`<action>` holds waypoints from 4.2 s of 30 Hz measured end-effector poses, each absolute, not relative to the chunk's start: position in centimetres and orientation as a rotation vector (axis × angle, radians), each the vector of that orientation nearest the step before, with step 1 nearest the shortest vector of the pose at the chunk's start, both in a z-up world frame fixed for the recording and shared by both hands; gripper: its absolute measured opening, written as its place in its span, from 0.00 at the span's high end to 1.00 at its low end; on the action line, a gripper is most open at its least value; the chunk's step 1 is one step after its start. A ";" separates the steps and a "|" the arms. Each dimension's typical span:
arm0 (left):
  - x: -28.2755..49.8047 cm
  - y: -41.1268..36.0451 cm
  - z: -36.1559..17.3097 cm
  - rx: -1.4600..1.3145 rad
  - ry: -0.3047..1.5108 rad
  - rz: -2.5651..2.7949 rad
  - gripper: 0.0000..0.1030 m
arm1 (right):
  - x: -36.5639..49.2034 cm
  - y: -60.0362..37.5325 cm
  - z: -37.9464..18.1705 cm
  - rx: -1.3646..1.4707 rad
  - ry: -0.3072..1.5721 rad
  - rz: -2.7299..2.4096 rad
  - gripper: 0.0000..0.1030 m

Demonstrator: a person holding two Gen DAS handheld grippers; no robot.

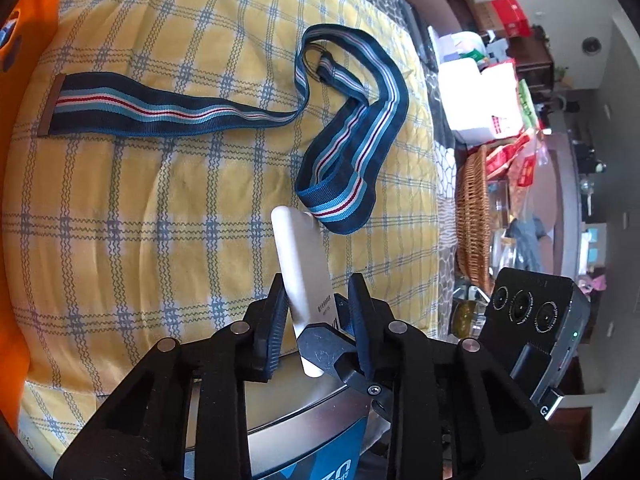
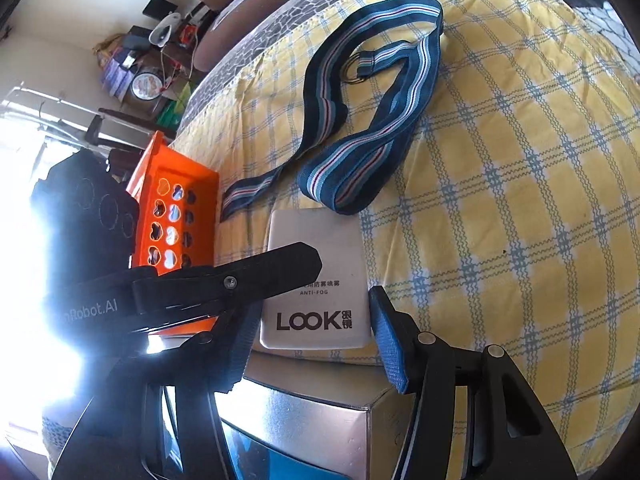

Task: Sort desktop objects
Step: 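Lift the white LOOK card off the sheet with the right tool, then carry the LOOK card into the orange basket and open the right tool, then withdraw the right tool from the basket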

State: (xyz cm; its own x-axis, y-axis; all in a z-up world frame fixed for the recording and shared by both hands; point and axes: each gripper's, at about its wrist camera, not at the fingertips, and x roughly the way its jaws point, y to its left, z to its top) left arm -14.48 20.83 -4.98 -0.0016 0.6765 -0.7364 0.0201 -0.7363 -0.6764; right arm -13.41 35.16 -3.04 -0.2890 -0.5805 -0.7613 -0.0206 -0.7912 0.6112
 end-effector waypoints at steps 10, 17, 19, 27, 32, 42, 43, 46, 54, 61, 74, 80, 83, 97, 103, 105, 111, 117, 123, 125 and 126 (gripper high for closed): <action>-13.8 18.7 -0.9 -1.698 -0.761 1.795 0.73 | -12.6 33.7 0.4 1.515 -0.701 -2.181 0.46; -13.0 15.9 3.5 -1.593 -0.790 1.819 0.73 | -12.0 31.5 4.6 1.447 -0.633 -2.219 0.46; -12.8 14.4 4.8 -1.565 -0.788 1.833 0.73 | -11.8 30.3 5.9 1.423 -0.603 -2.225 0.46; -12.7 5.6 7.6 -1.492 -0.830 1.874 0.73 | -12.1 22.9 9.6 1.356 -0.484 -2.202 0.46; -13.1 -0.1 7.0 -1.508 -0.845 1.916 0.74 | -13.0 16.4 9.6 1.360 -0.368 -2.174 0.46; -15.1 -4.1 2.1 -1.577 -0.888 1.903 0.75 | -14.4 8.6 5.8 1.435 -0.156 -2.205 0.46; -15.3 -4.2 1.7 -1.582 -0.897 1.897 0.75 | -14.5 8.5 5.5 1.444 -0.148 -2.209 0.46; -15.8 -4.2 0.3 -1.597 -0.906 1.877 0.75 | -14.7 8.1 4.7 1.477 -0.118 -2.217 0.46; -16.5 -3.2 -1.2 -1.629 -0.857 1.878 0.75 | -14.2 7.0 3.4 1.530 0.059 -2.257 0.46; -16.8 -2.0 -1.0 -1.657 -0.769 1.898 0.75 | -13.9 6.3 2.0 1.577 0.123 -2.241 0.45; -16.4 -1.9 -1.2 -1.689 -0.712 1.930 0.75 | -13.8 7.9 4.1 1.534 0.119 -2.271 0.46; -15.7 -1.8 -0.3 -1.686 -0.668 1.965 0.75 | -13.6 9.0 5.4 1.493 0.049 -2.297 0.46; -15.0 -1.7 0.8 -1.676 -0.611 2.002 0.75 | -13.5 9.4 5.7 1.485 0.041 -2.309 0.46; -10.6 -3.3 5.3 -1.633 -0.406 2.151 0.75 | -11.6 10.5 7.2 1.445 0.030 -2.367 0.46; -8.4 -3.3 6.8 -1.610 -0.312 2.208 0.73 | -10.7 10.8 7.9 1.430 0.030 -2.386 0.46; -7.7 -3.4 7.2 -1.603 -0.288 2.226 0.72 | -10.3 10.8 8.2 1.423 0.031 -2.392 0.46; -5.9 -3.5 8.0 -1.586 -0.236 2.268 0.65 | -9.3 10.9 8.9 1.400 0.036 -2.414 0.45; -4.5 -3.1 8.9 -1.557 -0.204 2.291 0.25 | -8.4 11.4 9.0 1.389 0.032 -2.433 0.37; -3.6 -2.3 9.8 -1.529 -0.188 2.298 0.02 | -7.8 12.6 8.7 1.390 0.020 -2.451 0.11; -3.4 -1.9 9.9 -1.522 -0.172 2.304 0.00 | -7.7 13.1 8.6 1.401 0.022 -2.458 0.08; -3.2 -1.7 10.0 -1.520 -0.166 2.301 0.00 | -7.6 13.3 8.5 1.403 0.018 -2.460 0.05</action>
